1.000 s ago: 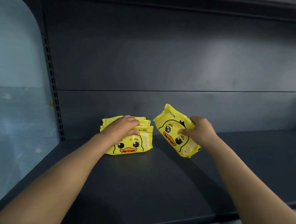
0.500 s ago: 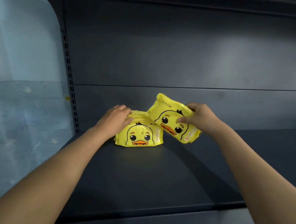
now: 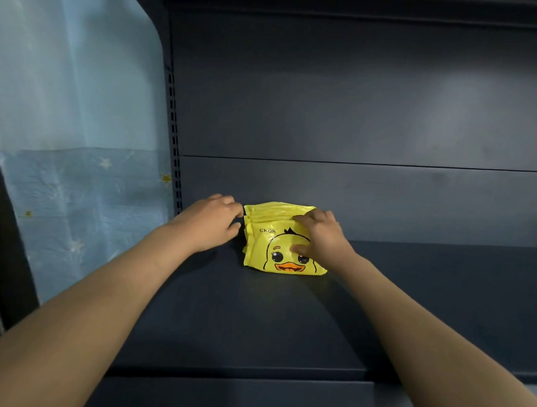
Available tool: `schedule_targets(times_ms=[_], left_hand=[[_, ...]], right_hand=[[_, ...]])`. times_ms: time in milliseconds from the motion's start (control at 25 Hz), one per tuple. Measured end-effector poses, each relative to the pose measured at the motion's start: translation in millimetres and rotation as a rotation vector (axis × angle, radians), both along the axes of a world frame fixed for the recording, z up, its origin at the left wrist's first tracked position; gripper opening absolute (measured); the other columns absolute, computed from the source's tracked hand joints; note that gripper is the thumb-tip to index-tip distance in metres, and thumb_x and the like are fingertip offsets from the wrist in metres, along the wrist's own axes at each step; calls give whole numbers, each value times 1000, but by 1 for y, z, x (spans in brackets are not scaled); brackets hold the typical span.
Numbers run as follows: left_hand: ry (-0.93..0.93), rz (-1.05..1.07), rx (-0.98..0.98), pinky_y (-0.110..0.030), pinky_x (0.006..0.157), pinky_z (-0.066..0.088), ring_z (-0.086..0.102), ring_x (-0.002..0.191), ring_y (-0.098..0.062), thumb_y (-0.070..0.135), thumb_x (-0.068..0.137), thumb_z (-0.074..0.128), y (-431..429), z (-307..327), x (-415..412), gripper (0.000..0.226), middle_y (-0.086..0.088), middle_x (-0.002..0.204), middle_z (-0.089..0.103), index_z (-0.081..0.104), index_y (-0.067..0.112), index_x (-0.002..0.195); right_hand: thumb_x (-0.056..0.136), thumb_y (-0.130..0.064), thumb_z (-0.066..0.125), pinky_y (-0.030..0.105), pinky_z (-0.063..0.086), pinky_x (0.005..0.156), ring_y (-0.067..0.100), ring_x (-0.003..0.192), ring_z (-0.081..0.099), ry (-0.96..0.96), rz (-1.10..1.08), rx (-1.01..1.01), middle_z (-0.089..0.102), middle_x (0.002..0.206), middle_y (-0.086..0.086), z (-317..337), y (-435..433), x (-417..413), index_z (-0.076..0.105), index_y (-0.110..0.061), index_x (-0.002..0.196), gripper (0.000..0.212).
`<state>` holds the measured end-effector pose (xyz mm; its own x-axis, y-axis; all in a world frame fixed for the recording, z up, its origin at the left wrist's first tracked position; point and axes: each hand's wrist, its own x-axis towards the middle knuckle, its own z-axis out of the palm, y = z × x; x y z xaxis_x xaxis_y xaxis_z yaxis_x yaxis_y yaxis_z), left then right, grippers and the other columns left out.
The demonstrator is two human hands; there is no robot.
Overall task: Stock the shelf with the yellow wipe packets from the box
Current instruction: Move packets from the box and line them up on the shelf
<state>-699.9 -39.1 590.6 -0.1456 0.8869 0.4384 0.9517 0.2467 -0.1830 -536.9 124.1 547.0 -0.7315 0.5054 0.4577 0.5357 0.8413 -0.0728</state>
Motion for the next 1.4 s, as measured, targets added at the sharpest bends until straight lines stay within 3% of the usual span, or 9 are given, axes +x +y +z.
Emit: schedule_targets(times_ms=[160, 400, 560, 920, 1400], left_hand=[[-63, 98, -132, -33, 91, 42, 47, 112, -22, 30, 94, 46, -3, 12, 10, 31, -5, 118, 49, 52, 14, 120], [-52, 128, -194, -31, 85, 42, 51, 106, -23, 28, 93, 49, 1, 50, 63, 25, -6, 114, 54, 57, 12, 111], [-85, 47, -116, -36, 89, 47, 54, 102, -20, 28, 92, 49, 6, 68, 129, 20, -1, 109, 59, 60, 17, 104], [-135, 76, -36, -34, 83, 49, 57, 97, -19, 27, 91, 50, 17, 68, 309, 17, 2, 102, 64, 63, 18, 96], [-138, 124, -71, -37, 88, 47, 55, 100, -19, 31, 92, 48, -5, 56, 500, 18, 4, 103, 62, 62, 21, 97]], right_hand=[[86, -36, 63, 42, 36, 103, 30, 127, 35, -169, -62, 67, 42, 136, 13, 19, -5, 1, 39, -11, 138, 63], [88, -31, 59, 37, 45, 94, 30, 118, 48, -192, -130, -59, 52, 127, 13, 67, 4, 53, 50, -7, 126, 46], [90, -30, 59, 33, 42, 92, 29, 118, 49, -262, -126, -70, 54, 128, 11, 93, 7, 129, 53, -8, 124, 41], [88, -30, 61, 34, 46, 94, 29, 110, 55, -222, -137, 4, 62, 118, 9, 119, 28, 339, 62, -8, 112, 32], [87, -30, 61, 36, 47, 93, 28, 107, 56, -140, -147, -54, 62, 117, 7, 105, 27, 549, 61, -13, 113, 31]])
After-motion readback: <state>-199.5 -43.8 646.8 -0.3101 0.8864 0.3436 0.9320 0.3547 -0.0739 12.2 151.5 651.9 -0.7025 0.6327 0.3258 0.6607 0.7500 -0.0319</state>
